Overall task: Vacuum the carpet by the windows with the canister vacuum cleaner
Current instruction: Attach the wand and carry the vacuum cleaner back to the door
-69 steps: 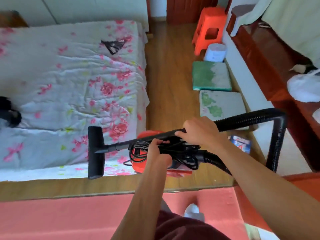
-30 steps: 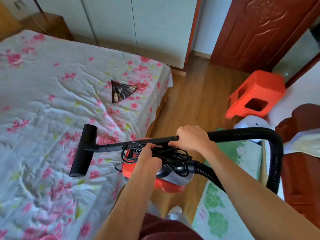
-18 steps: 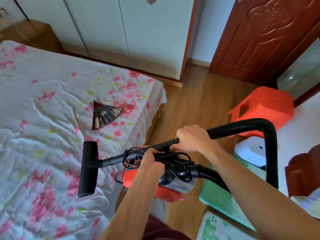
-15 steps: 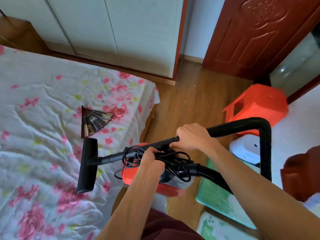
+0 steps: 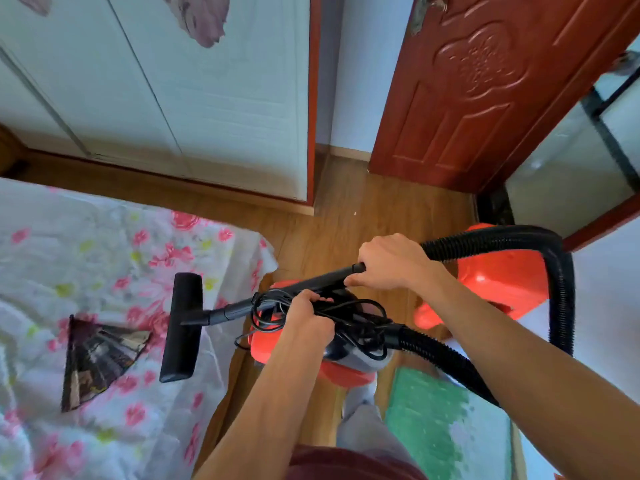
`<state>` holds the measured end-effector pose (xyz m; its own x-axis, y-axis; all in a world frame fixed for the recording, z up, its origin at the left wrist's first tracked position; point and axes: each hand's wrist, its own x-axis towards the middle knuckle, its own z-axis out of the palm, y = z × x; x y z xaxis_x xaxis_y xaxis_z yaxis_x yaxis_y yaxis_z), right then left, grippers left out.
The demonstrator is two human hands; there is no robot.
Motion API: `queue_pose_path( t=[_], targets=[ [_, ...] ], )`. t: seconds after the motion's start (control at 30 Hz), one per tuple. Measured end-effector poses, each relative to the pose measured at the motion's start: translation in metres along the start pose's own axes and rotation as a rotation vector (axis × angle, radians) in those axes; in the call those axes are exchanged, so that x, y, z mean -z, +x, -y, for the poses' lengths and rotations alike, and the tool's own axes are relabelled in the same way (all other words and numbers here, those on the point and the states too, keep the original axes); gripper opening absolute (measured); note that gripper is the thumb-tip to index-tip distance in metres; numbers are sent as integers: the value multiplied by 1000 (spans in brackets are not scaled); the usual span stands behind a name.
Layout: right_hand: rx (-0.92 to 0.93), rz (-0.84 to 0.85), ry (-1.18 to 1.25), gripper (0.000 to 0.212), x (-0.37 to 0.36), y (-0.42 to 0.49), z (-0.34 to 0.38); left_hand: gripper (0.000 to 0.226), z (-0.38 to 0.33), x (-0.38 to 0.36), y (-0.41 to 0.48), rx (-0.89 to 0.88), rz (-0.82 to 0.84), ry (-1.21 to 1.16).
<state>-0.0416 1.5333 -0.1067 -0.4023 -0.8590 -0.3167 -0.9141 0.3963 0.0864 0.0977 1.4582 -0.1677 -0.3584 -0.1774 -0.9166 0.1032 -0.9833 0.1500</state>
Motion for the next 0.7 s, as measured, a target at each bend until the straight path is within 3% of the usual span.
queue_pose_path(
  t=[0.23,0.47,0.7],
  targets=[
    [104,4,-71,54,41,102,-130,27,-23,-149,46,14,-83,-168],
    [267,-67,-173,54,89,199,-219,11,-48,-267,92,24,-36,-324],
    [303,9,-155,50,113,325,-306,17,-95,-377,176,33,-36,-430]
  ],
)
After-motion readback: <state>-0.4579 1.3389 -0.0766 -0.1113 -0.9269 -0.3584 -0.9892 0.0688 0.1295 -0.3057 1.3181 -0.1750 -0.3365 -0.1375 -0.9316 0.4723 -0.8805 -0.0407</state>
